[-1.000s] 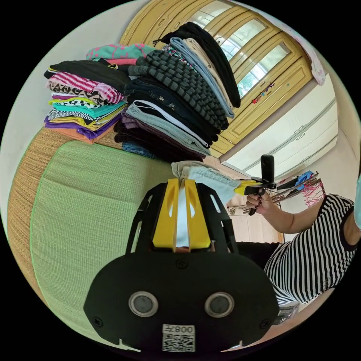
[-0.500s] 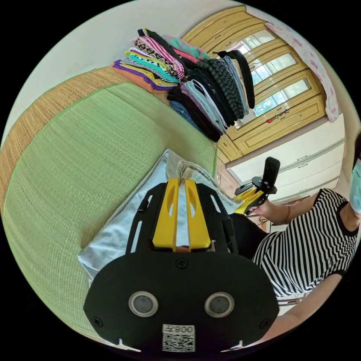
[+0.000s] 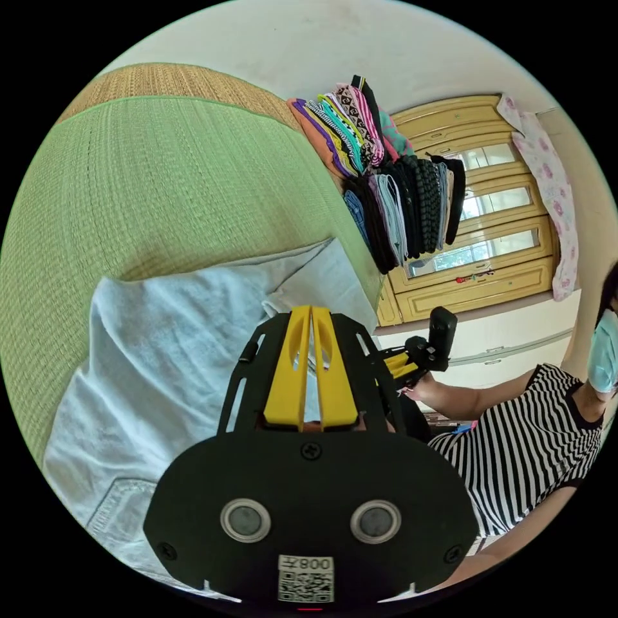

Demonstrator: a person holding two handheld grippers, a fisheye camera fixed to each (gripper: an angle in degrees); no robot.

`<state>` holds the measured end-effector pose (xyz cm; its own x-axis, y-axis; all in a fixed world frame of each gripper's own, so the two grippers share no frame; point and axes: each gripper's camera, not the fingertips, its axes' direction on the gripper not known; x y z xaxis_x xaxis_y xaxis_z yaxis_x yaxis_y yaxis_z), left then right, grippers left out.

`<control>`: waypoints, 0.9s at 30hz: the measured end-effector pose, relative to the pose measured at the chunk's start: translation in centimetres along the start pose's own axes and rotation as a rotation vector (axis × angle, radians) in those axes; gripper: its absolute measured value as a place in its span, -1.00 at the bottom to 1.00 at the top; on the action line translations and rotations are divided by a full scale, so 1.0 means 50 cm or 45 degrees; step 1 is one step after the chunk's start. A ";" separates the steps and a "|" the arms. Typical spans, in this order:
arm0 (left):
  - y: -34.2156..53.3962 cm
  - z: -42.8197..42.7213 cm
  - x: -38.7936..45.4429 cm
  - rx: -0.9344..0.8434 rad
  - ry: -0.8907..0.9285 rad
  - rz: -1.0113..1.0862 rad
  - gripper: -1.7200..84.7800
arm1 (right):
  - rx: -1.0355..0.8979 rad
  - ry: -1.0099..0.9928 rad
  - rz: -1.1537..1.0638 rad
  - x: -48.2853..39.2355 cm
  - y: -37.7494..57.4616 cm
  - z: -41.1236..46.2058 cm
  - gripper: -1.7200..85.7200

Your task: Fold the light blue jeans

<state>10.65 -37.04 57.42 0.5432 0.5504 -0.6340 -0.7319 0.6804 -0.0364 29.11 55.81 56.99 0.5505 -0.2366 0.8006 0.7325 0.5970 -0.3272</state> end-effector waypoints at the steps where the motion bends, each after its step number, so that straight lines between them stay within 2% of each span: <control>1: 0.006 0.006 0.004 -0.014 0.004 0.010 -0.96 | -0.009 0.001 -0.003 -0.002 -0.004 -0.001 -0.82; 6: 0.054 0.062 0.021 -0.240 -0.129 0.026 -0.96 | -0.166 -0.030 -0.072 -0.037 -0.035 0.000 -0.87; 14: 0.104 0.040 0.035 -0.182 -0.141 0.021 -0.96 | -0.062 0.072 -0.090 -0.073 -0.076 -0.041 -0.95; 17: 0.123 0.063 0.026 -0.289 -0.211 -0.024 -0.96 | -0.115 0.112 -0.073 -0.062 -0.103 -0.010 -0.96; 22: 0.127 0.033 0.039 -0.079 -0.195 -0.010 -0.96 | -0.127 0.075 -0.041 -0.058 -0.115 -0.011 -0.96; 27: 0.109 0.048 0.010 -0.038 -0.438 -0.112 -0.96 | -0.146 0.110 -0.065 -0.073 -0.130 -0.018 -0.96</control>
<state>7.95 -31.90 58.76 0.7075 0.6247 -0.3304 -0.6852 0.7208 -0.1047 22.72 52.10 55.74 0.5398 -0.3326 0.7733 0.7989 0.4919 -0.3461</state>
